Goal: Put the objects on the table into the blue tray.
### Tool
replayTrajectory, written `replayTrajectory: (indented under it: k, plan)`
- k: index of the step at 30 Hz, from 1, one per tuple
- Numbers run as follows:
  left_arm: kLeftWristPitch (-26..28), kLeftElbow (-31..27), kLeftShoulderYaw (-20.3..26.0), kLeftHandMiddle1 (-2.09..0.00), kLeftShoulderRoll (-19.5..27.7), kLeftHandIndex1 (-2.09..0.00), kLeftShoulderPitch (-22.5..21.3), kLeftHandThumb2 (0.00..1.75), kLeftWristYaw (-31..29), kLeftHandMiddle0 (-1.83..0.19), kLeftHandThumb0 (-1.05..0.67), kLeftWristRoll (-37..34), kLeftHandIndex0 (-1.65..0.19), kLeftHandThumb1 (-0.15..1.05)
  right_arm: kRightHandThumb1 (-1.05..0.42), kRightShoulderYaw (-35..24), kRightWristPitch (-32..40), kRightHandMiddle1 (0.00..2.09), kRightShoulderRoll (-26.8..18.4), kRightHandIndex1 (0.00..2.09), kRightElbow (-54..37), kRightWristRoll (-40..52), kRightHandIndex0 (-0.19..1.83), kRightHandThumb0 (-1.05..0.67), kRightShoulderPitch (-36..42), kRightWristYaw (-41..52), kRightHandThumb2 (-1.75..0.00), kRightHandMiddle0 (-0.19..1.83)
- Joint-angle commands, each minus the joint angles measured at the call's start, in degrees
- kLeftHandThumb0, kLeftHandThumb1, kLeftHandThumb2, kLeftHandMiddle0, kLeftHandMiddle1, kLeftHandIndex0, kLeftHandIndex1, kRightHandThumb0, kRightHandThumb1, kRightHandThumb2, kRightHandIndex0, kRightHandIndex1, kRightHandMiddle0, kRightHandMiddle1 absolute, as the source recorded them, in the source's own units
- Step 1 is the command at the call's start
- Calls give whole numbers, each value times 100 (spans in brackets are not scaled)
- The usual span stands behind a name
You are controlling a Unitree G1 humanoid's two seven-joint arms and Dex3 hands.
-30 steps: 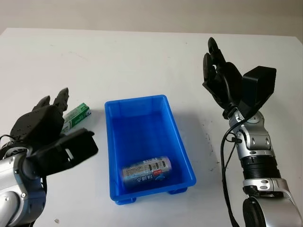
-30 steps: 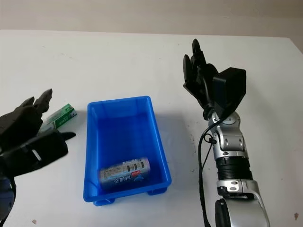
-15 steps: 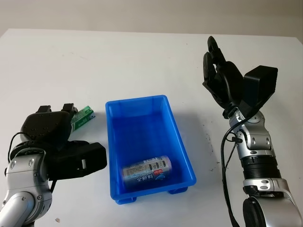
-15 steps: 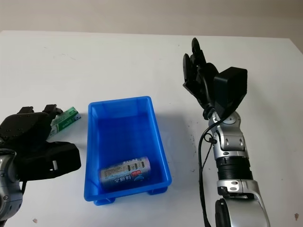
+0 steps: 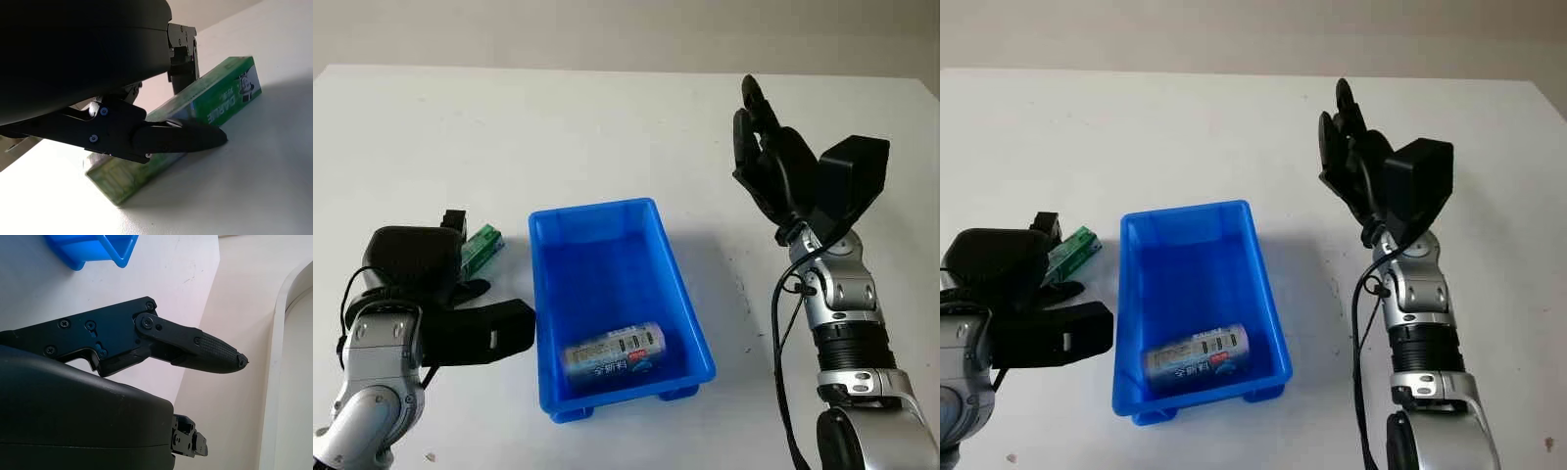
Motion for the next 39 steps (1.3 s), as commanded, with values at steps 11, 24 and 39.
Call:
replayTrajectory:
  k: [11,24,39]
  plan:
    - [-604,-28,630,-209,-69,-209,42,32,1086,-98,-40,-376,-25,105,-105,-53,-17,0,-62,0,-38,48,-19,-70,-94,57,-73,-19]
    - [-970,-114,1078,-209,132,-209,-421,42,1125,-91,-40,-690,-27,105,-105,-69,18,0,-46,0,-39,75,-19,-70,-99,75,-72,-19]
    - [-1690,-571,1117,-209,382,-209,-1659,40,923,-100,-44,-917,-35,105,-105,-47,18,0,-43,0,-24,87,-19,-69,-85,208,-72,-19]
